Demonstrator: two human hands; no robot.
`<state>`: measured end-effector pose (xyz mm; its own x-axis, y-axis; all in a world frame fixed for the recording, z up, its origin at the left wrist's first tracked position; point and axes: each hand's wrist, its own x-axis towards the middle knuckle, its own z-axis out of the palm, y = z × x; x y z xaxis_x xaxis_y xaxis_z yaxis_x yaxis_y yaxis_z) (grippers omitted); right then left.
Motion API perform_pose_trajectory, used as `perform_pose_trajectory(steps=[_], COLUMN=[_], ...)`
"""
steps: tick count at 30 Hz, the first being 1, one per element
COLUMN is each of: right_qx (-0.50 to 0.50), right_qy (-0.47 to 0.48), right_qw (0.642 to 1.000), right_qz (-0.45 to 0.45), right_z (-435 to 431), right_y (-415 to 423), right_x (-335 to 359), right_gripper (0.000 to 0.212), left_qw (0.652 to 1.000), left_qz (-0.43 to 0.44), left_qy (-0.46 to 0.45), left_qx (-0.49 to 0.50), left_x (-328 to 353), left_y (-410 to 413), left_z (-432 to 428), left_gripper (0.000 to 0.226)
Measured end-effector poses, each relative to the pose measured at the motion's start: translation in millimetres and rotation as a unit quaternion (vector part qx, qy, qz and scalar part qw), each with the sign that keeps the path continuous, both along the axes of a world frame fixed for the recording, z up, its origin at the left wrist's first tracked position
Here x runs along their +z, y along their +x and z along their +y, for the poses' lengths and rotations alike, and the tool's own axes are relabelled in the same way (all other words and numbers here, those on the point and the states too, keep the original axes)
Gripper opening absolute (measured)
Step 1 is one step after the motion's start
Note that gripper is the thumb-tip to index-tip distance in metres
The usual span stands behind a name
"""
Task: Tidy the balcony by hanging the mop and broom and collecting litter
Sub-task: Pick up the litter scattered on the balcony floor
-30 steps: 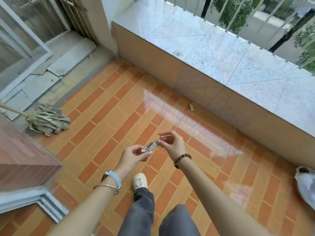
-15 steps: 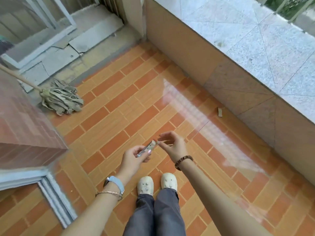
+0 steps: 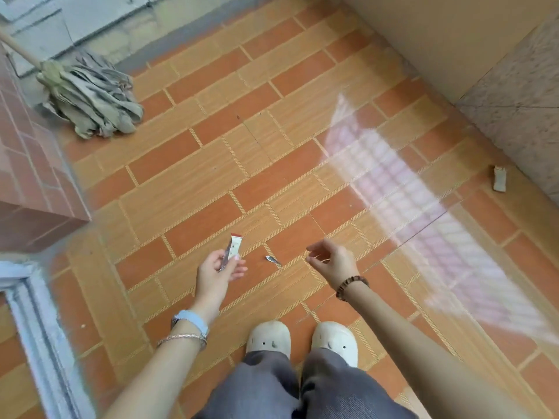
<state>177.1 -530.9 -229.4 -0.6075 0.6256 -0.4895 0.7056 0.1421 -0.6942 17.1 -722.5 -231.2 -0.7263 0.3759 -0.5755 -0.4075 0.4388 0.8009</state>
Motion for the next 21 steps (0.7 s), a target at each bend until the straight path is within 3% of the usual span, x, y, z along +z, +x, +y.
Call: perform_pose_trajectory(steps=[10, 18, 21], right_qx=[0.115, 0.202, 0.223], right_qy=[0.04, 0.146, 0.198], right_qw=[0.992, 0.969, 0.955], right_qz=[0.015, -0.003, -0.008], right_z=[-6, -34, -48], right_y=[-38, -62, -71], right_x=[-162, -202, -209], right_gripper=[0.019, 0.024, 0.028], left_qw=[1.0, 0.999, 0.999], left_qz=[0.026, 0.037, 0.005], left_qy=[0.007, 0.019, 0.037], left_qx=[0.016, -0.016, 0.021], left_x=[-167, -182, -175], left_y=[-23, -24, -20], left_z=[-13, -29, -34], left_gripper=[0.009, 0.019, 0.021])
